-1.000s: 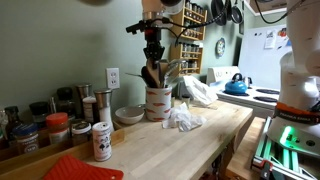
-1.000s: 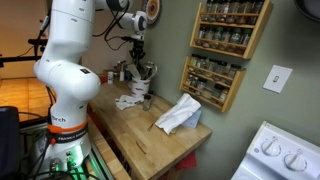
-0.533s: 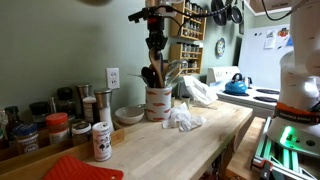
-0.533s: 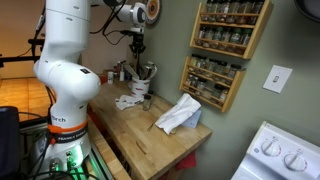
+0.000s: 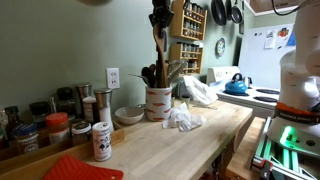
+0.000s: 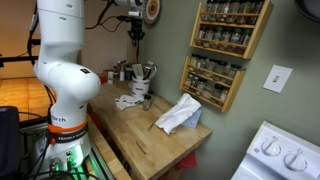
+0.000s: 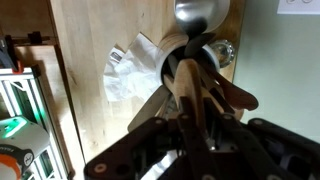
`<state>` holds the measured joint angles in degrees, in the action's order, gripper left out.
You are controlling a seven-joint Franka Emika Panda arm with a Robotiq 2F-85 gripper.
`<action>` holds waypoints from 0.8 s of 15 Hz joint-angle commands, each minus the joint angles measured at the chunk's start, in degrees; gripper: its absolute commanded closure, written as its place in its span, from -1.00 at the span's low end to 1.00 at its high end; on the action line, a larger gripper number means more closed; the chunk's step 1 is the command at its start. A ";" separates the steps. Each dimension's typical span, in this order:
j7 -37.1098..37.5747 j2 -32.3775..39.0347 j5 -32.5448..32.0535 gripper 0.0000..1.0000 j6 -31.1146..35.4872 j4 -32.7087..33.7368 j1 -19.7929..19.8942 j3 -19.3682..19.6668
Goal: Move the wooden spoon and spatula to the counter
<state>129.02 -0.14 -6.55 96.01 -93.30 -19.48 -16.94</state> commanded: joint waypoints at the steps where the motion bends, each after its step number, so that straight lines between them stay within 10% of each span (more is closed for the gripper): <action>1: -1.91 -0.54 0.03 0.91 -4.07 3.67 0.36 -0.75; 12: -5.55 1.09 0.90 0.91 -14.61 14.56 0.11 -1.53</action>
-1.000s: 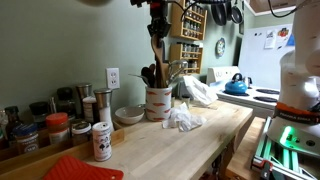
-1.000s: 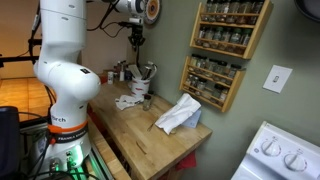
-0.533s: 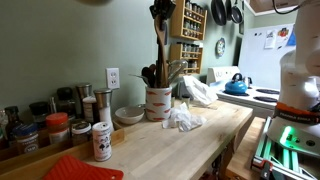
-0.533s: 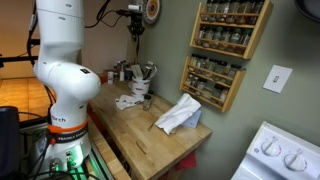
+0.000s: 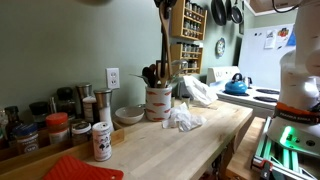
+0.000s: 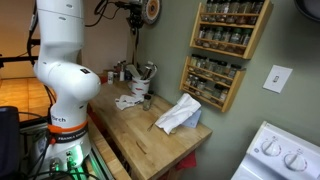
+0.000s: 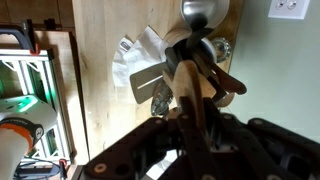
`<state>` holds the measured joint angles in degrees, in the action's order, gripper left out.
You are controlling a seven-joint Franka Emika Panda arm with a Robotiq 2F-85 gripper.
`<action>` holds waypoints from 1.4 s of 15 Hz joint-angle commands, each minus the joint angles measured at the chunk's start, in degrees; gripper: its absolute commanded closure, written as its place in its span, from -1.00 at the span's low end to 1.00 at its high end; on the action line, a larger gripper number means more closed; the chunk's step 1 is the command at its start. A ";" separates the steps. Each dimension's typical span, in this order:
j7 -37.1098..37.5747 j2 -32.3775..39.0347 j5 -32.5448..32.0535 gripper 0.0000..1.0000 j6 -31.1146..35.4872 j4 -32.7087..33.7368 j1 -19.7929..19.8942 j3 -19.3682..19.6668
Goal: Move the wooden spoon and spatula to the counter
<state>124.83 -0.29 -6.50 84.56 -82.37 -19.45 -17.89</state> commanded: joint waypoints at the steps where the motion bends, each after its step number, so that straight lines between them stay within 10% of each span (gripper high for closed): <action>1: -1.41 1.45 1.05 0.91 -3.76 4.18 0.11 -0.59; 21: -17.11 -0.89 -3.44 0.91 -17.61 12.05 -0.15 -0.45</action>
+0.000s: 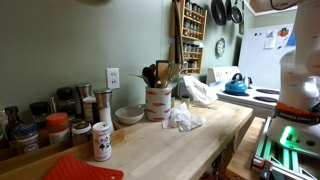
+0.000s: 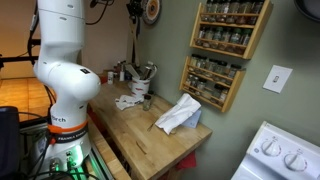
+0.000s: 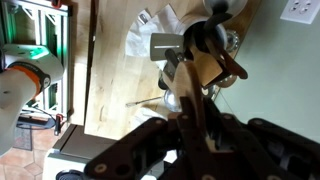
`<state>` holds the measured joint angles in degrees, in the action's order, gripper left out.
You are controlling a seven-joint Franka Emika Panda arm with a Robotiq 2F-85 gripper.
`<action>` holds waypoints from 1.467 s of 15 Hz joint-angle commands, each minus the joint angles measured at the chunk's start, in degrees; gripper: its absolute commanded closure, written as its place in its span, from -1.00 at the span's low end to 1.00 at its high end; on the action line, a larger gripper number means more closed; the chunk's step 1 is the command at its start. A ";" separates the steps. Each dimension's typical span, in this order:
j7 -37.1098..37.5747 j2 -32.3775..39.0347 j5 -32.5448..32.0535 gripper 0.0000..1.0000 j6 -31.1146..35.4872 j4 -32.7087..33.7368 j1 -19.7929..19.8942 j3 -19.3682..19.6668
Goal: Move the wooden spoon and spatula to the counter
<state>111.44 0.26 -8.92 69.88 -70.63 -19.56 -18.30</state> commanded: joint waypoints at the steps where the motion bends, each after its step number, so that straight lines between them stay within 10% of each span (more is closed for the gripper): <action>1: -4.73 -1.85 -1.26 0.91 -3.48 0.30 -0.05 -0.05; 11: -25.45 -5.85 -0.76 0.91 -7.39 -6.52 1.30 2.26; 22: -42.97 -18.56 0.03 0.91 12.43 -35.45 6.86 5.87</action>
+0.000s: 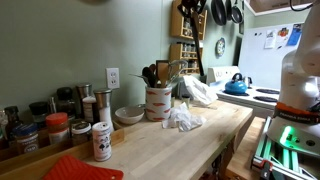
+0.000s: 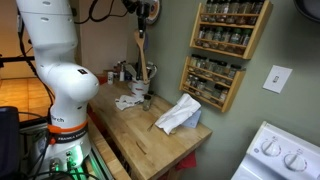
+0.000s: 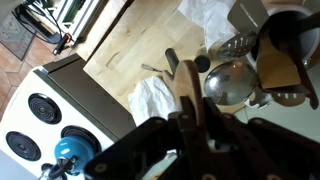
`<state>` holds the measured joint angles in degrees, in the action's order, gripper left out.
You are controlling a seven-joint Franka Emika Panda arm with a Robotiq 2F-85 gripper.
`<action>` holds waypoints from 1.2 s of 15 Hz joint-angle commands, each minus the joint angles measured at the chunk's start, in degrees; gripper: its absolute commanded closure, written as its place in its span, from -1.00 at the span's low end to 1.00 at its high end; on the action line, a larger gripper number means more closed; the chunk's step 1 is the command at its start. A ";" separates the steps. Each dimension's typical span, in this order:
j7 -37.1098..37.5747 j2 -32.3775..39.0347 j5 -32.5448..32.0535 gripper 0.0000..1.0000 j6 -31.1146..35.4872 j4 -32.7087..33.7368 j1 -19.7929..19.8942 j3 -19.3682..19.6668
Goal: Move the wooden spoon and spatula to the counter
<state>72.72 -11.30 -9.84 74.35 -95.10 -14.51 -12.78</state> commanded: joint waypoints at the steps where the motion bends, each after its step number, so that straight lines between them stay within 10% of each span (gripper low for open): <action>1: -4.96 -8.54 0.93 0.91 10.81 -14.12 2.41 0.51; 6: -5.62 -15.39 -0.07 0.91 19.43 -24.93 4.57 -0.32; 7: -5.05 -10.44 0.56 0.64 16.71 -19.46 5.17 -1.03; 18: -7.70 -13.40 -8.59 0.91 11.30 -24.51 10.63 0.00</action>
<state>68.03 -24.66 -15.68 89.27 -118.69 -5.58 -13.02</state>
